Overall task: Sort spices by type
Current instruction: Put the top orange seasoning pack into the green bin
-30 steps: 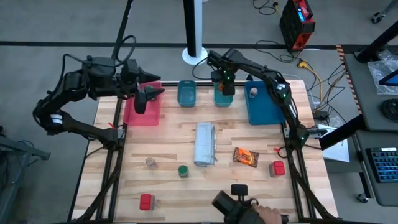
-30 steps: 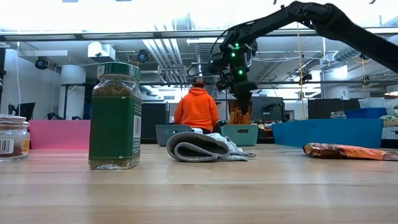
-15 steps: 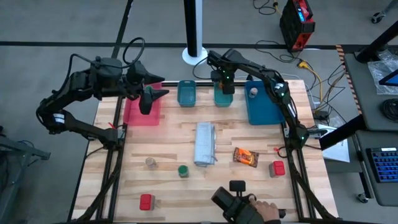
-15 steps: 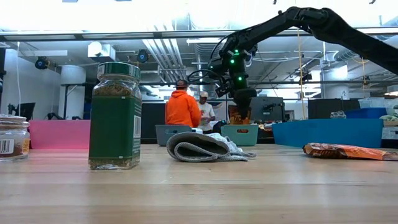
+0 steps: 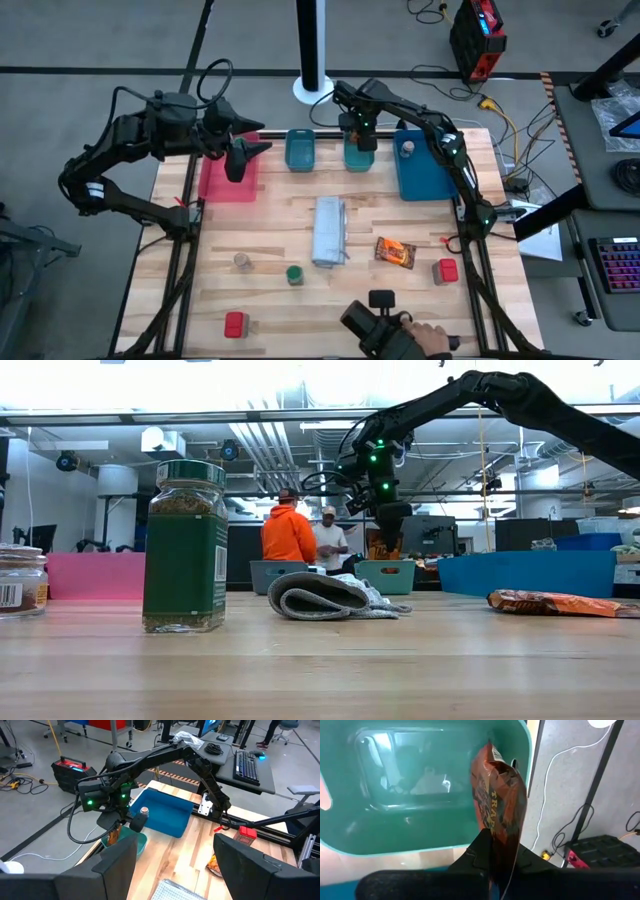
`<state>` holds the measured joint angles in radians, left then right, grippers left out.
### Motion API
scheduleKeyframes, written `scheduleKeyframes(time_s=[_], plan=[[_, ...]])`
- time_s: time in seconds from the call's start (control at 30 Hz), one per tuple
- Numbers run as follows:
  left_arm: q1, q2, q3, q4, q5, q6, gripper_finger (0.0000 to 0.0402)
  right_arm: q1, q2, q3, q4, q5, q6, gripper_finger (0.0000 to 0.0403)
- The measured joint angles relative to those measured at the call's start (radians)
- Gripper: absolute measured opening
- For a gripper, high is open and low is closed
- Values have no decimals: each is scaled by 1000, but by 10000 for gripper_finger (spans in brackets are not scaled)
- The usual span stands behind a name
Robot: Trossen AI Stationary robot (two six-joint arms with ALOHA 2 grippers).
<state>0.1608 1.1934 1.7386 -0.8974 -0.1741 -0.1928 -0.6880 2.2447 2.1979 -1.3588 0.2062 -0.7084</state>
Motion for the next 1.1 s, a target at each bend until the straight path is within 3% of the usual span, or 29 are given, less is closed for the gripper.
scheduleKeyframes(time_s=[0.83,1.1], plan=[[0,3,0,-1,-2,-10,246,3,-12,49,-58,-27,115,9],[0,19,0,-1,-52,32,246,3,-11,45,-41,-30,141,9]])
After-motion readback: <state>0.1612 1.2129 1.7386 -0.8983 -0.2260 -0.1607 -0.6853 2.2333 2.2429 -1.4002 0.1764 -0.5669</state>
